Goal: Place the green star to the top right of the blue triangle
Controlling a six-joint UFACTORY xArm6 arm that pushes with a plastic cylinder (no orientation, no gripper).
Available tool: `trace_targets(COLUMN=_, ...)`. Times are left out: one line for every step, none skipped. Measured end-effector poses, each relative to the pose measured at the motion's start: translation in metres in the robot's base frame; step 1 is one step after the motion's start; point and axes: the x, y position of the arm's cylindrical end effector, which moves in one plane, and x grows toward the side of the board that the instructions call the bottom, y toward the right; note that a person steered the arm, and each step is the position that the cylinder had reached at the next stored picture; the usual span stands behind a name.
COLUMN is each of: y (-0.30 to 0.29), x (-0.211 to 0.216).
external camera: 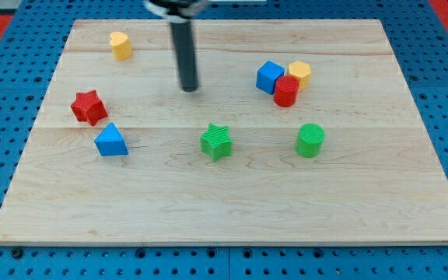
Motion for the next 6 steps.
trace_targets(y=0.038, x=0.049)
trace_targets(y=0.046, x=0.107)
trace_targets(y=0.03, x=0.132)
trace_targets(y=0.001, x=0.124)
trace_targets(y=-0.017, x=0.07)
trace_targets(y=-0.016, x=0.117)
